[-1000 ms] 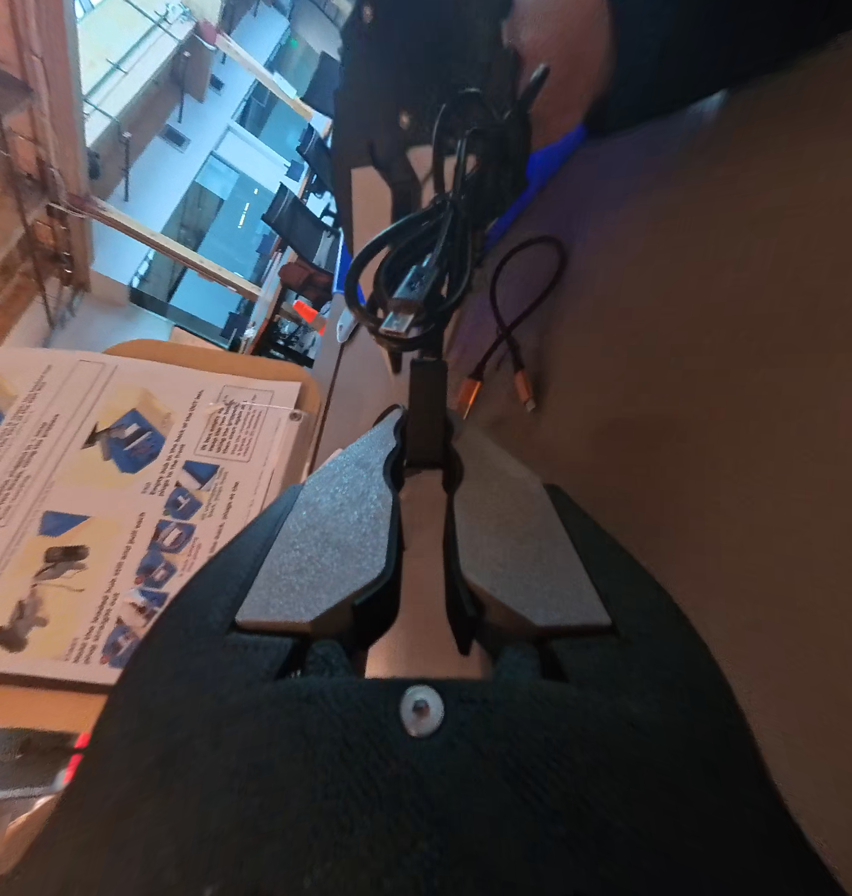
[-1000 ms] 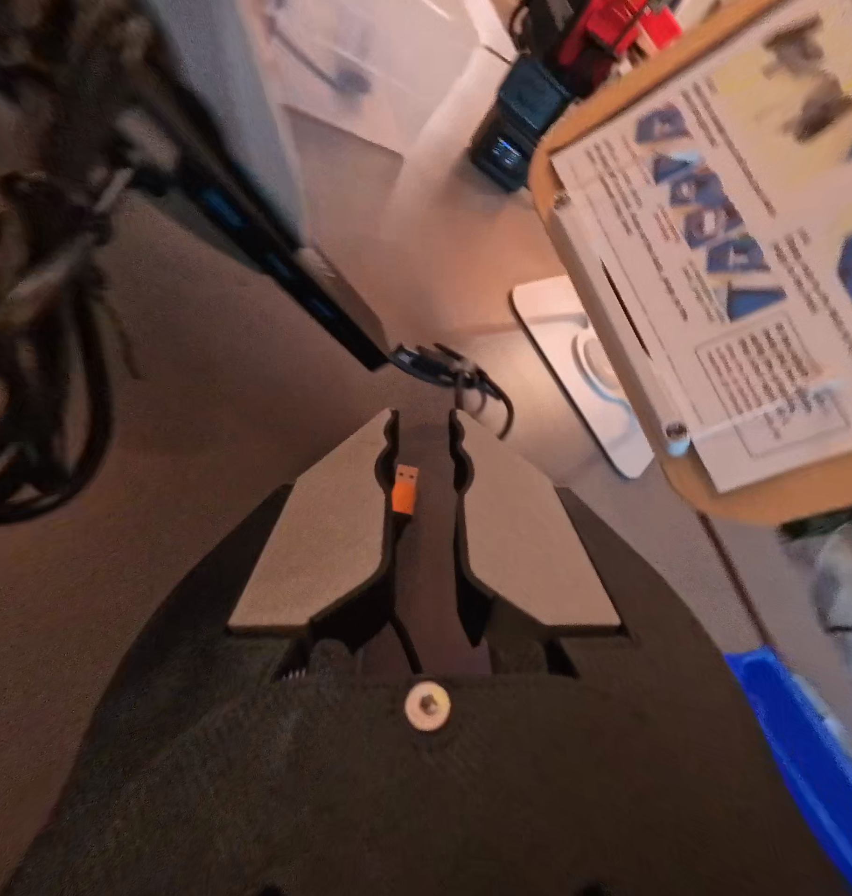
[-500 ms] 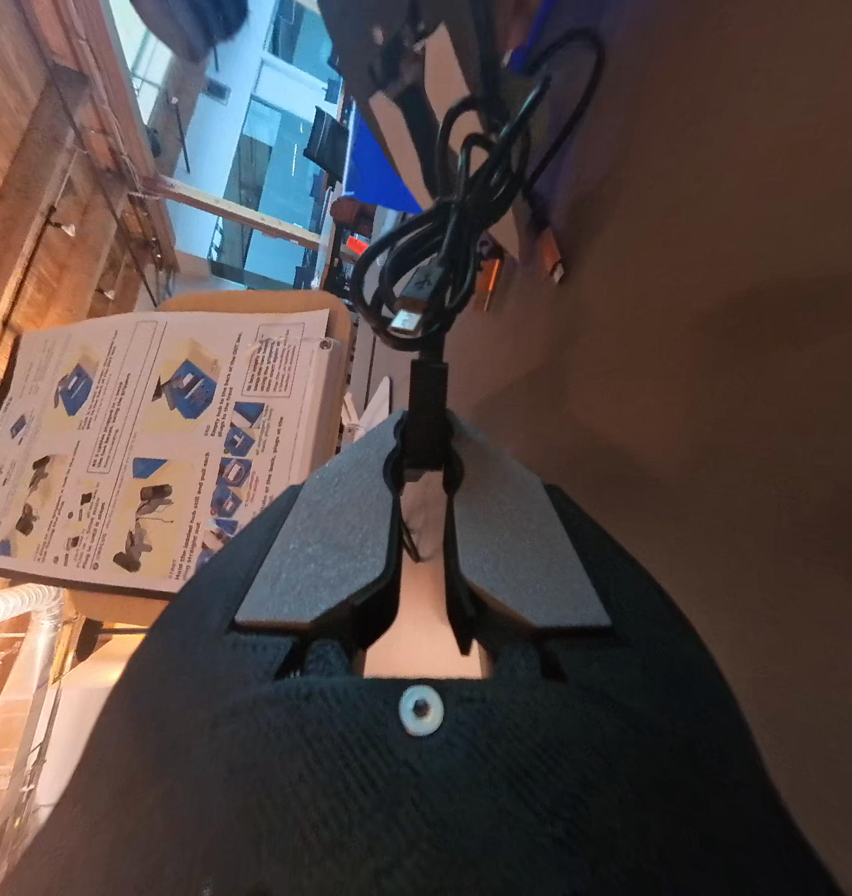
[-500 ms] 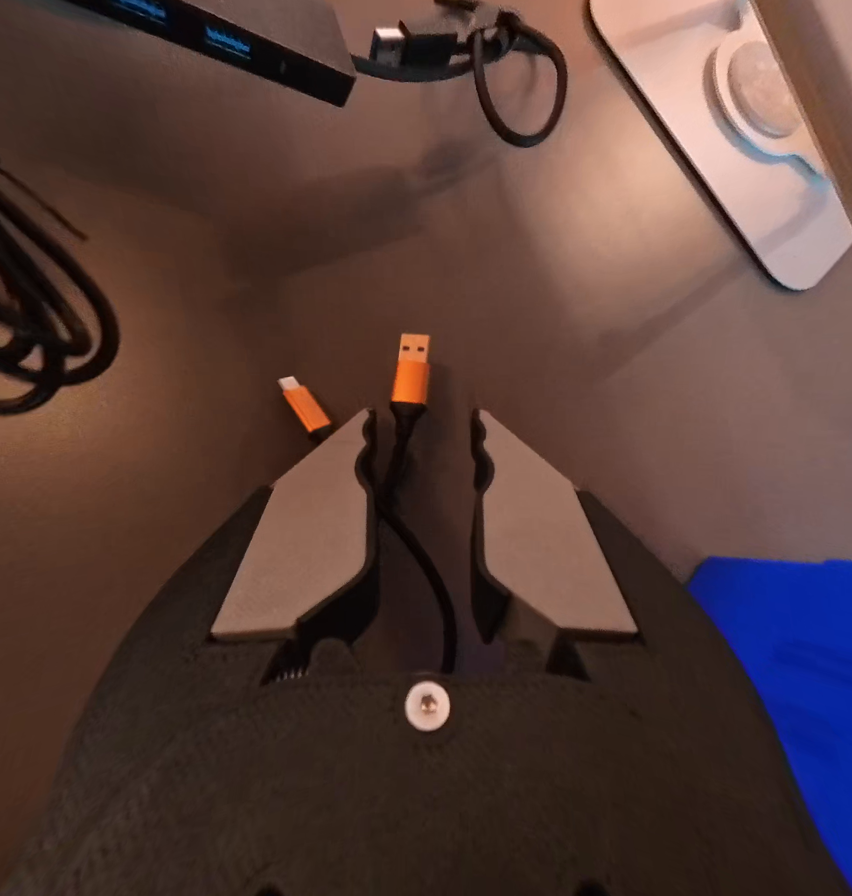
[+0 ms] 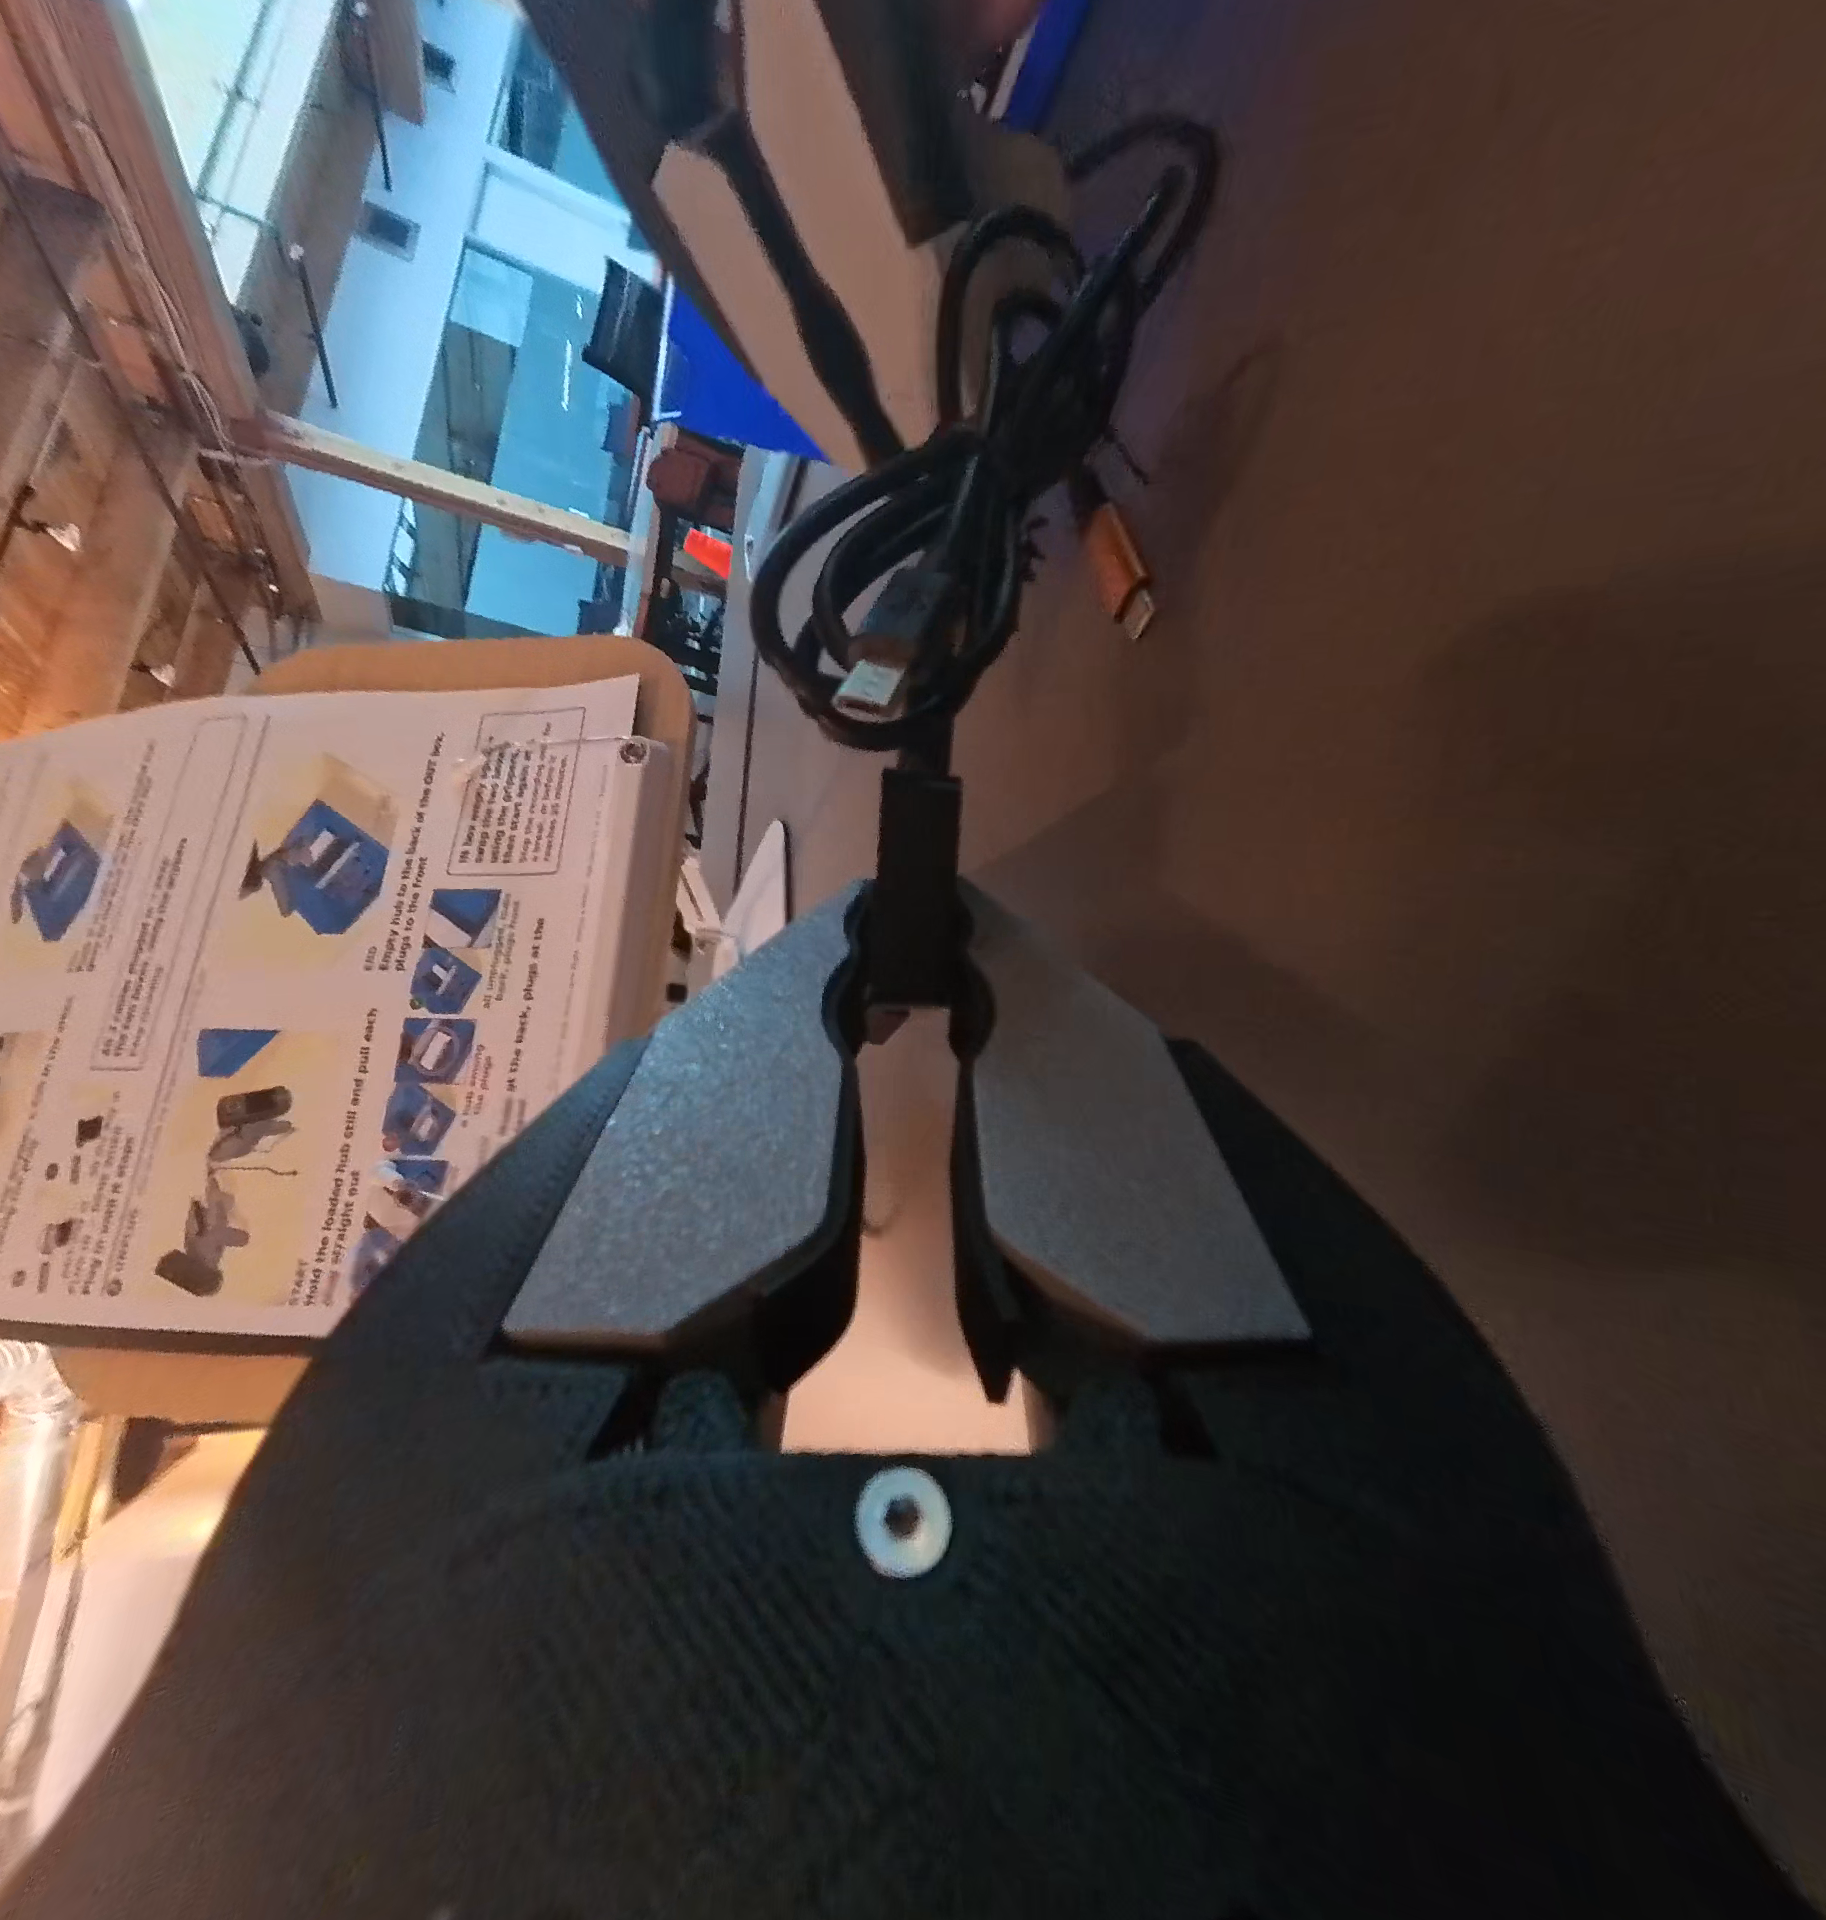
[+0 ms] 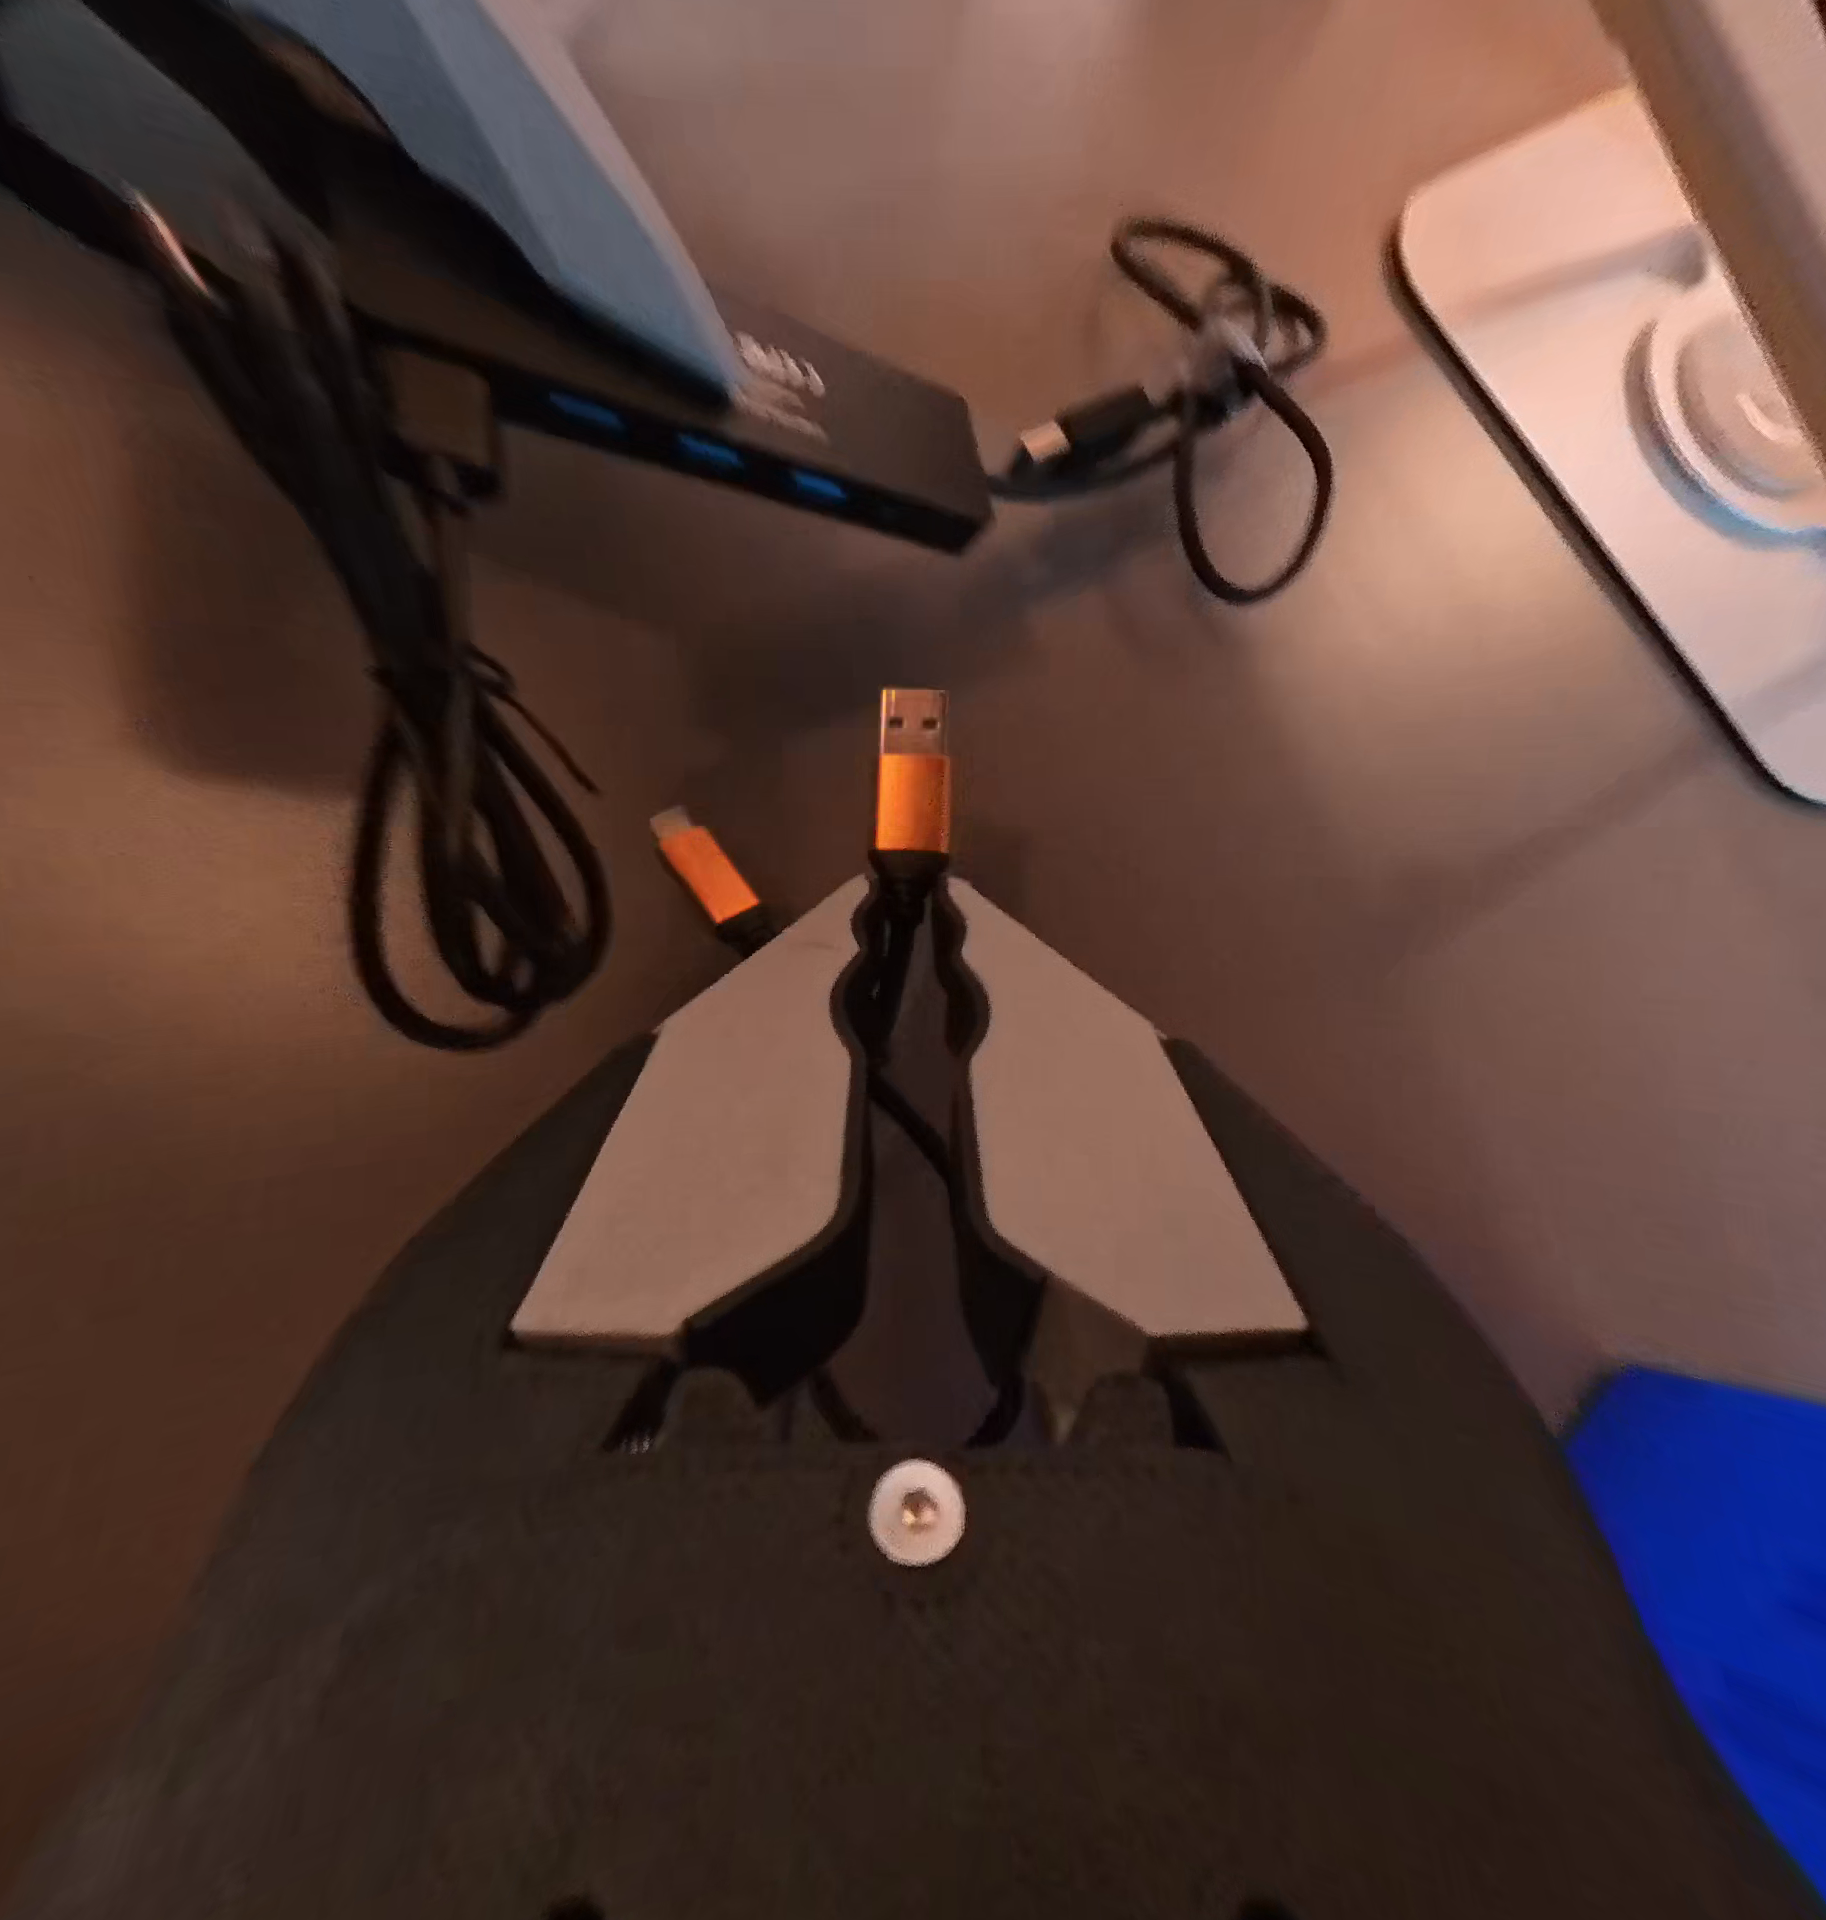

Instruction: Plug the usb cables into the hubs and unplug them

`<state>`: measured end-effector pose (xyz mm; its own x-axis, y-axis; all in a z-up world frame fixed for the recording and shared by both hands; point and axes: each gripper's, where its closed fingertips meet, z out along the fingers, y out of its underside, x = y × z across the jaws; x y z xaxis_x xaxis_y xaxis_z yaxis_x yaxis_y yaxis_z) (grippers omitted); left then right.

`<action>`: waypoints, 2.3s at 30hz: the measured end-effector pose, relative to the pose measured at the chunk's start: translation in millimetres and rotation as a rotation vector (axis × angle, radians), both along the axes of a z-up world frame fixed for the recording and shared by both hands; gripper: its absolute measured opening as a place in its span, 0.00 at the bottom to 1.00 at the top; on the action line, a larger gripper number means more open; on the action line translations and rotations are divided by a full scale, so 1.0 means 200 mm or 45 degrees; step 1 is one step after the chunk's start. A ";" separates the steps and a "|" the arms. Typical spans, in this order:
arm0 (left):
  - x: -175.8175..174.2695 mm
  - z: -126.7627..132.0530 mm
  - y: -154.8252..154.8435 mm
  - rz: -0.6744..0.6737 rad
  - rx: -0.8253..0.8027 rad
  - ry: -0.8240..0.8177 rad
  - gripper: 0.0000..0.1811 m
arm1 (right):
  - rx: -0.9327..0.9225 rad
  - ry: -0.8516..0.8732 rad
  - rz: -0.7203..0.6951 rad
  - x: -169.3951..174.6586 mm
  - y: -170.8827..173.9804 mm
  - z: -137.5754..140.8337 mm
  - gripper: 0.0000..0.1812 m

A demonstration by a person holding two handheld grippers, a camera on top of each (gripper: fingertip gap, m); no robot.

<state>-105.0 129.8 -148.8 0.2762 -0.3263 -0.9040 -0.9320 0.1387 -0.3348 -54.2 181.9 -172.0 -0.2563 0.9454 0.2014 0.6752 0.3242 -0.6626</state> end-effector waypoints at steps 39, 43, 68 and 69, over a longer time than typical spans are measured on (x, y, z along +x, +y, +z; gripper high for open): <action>0.16 -0.02 0.00 -0.107 0.248 0.597 0.05 | -0.133 -0.081 0.186 0.01 -0.22 0.01 0.03; 0.16 -0.01 0.00 -0.094 0.238 0.566 0.05 | -0.145 -0.043 0.189 0.01 -0.22 0.04 0.02; 0.19 -0.01 -0.02 -0.087 0.124 0.346 0.05 | -0.118 -0.028 0.237 0.01 -0.24 0.04 0.03; 0.19 -0.01 -0.01 -0.078 0.134 0.342 0.05 | -0.108 -0.018 0.222 0.00 -0.23 0.05 0.03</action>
<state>-67.7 128.6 -150.2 0.0052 -0.2354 -0.9719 -0.9742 0.2180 -0.0580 -53.8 136.2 -162.8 -0.4199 0.8998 0.1185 0.6229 0.3807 -0.6835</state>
